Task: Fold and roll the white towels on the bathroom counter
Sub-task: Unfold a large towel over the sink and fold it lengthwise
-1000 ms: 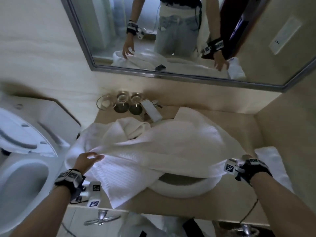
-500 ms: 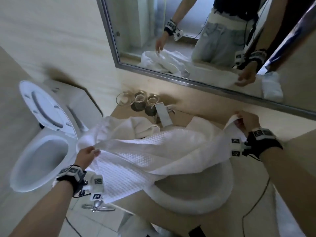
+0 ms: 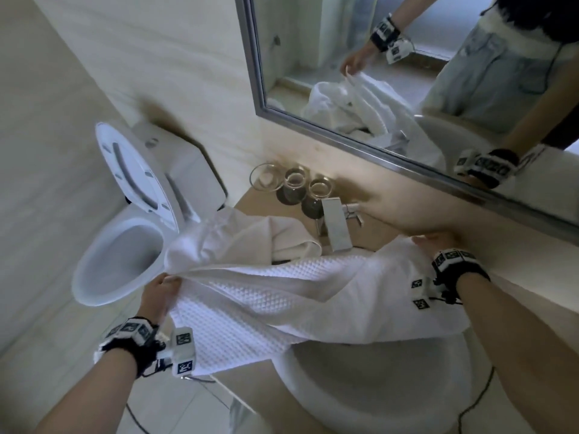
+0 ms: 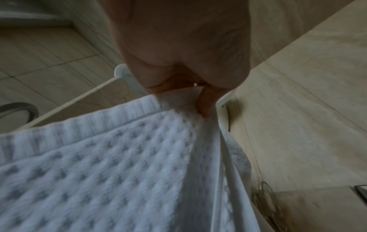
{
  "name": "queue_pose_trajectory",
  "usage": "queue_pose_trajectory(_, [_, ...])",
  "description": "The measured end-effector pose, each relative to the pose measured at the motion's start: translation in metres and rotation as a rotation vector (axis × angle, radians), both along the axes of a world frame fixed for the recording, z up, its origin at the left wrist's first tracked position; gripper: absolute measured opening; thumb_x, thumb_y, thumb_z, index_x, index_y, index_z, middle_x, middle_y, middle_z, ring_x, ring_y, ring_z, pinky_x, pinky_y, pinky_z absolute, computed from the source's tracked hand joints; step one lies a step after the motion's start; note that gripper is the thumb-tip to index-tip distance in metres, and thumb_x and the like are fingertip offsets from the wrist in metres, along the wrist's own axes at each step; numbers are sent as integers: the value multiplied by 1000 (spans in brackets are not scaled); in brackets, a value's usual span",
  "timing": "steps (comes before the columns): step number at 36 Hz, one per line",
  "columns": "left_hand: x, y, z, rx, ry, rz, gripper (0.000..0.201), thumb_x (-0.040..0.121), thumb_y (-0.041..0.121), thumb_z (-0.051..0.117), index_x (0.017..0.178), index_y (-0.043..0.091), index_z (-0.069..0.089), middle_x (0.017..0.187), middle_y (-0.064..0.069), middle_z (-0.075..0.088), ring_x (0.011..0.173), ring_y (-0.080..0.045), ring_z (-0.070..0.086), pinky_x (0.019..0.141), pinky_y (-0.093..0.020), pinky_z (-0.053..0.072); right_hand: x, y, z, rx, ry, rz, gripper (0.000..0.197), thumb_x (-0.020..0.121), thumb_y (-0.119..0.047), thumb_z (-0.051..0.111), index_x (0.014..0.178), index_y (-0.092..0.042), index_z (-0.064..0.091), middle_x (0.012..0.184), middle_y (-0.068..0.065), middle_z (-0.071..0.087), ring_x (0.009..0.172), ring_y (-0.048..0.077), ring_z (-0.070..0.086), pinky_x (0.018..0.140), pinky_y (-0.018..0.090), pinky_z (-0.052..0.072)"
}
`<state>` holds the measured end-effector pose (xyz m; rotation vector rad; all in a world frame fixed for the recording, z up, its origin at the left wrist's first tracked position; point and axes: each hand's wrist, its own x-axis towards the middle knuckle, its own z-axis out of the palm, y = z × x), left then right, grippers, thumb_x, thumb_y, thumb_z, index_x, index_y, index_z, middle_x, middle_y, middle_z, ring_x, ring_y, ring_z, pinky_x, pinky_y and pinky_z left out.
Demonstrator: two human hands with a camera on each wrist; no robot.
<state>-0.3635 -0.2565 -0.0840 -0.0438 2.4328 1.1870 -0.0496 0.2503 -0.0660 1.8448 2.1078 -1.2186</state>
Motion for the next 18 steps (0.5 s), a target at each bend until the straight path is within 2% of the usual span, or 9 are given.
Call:
queue_pose_trajectory(3, [3, 7, 2, 54, -65, 28, 11, 93, 10, 54, 85, 5, 58, 81, -16, 57, 74, -26, 50, 74, -39, 43, 2, -10, -4, 65, -164, 90, 32, 86, -41, 58, 95, -11, 67, 102, 11, 67, 89, 27, 62, 87, 37, 50])
queue_pose_trajectory(5, [3, 7, 0, 67, -70, 47, 13, 91, 12, 53, 85, 3, 59, 79, -15, 56, 73, -23, 48, 70, -37, 41, 2, -14, 1, 89, -236, 122, 37, 93, -40, 44, 105, -12, 66, 115, 13, 64, 94, 28, 59, 84, 33, 46])
queue_pose_trajectory(7, [2, 7, -1, 49, -63, 56, 23, 87, 19, 51, 84, -1, 62, 76, -15, 55, 71, -22, 45, 65, -35, 35, 3, -12, 4, 17, -245, 147, 46, 98, -42, 35, 113, -9, 63, 125, 14, 59, 99, 30, 56, 85, 33, 41])
queue_pose_trajectory(11, [1, 9, 1, 95, -117, 71, 26, 79, 32, 54, 80, 8, 63, 73, -11, 54, 71, -21, 43, 68, -36, 33, 13, 0, -2, -134, -134, 127, 38, 97, -37, 45, 110, -6, 63, 123, 16, 58, 108, 32, 55, 94, 38, 39])
queue_pose_trajectory(13, [1, 8, 0, 148, -141, 61, 25, 81, 33, 61, 80, 8, 65, 64, -5, 54, 68, -20, 43, 68, -35, 35, 18, 7, -3, -254, -2, 43, 41, 97, -31, 50, 120, 1, 58, 120, 18, 62, 112, 33, 54, 89, 38, 41])
queue_pose_trajectory(14, [2, 8, 0, 178, -165, 49, 25, 84, 31, 64, 83, 6, 67, 62, -3, 56, 67, -20, 45, 68, -34, 37, 21, 8, 0, -308, 62, -5, 41, 96, -28, 51, 122, 5, 57, 109, 18, 66, 110, 33, 54, 82, 37, 43])
queue_pose_trajectory(15, [2, 7, -2, 204, -194, 31, 25, 84, 30, 66, 89, 6, 69, 66, -2, 61, 69, -21, 50, 70, -35, 41, 24, 7, 6, -339, 84, -28, 41, 95, -26, 53, 120, 7, 57, 101, 18, 69, 107, 34, 56, 80, 37, 44])
queue_pose_trajectory(16, [1, 7, -4, 224, -223, 9, 25, 83, 31, 69, 94, 9, 70, 76, -5, 66, 75, -23, 56, 75, -37, 45, 29, 8, 5, -385, 114, -54, 43, 93, -25, 55, 120, 9, 58, 101, 21, 68, 107, 37, 57, 85, 40, 44])
queue_pose_trajectory(18, [3, 7, -6, 240, -276, -26, 29, 83, 27, 72, 108, 13, 70, 99, -11, 70, 90, -28, 65, 88, -39, 49, 37, 7, 9, -490, 142, -72, 45, 86, -27, 61, 118, 5, 62, 117, 27, 62, 106, 42, 60, 99, 49, 41])
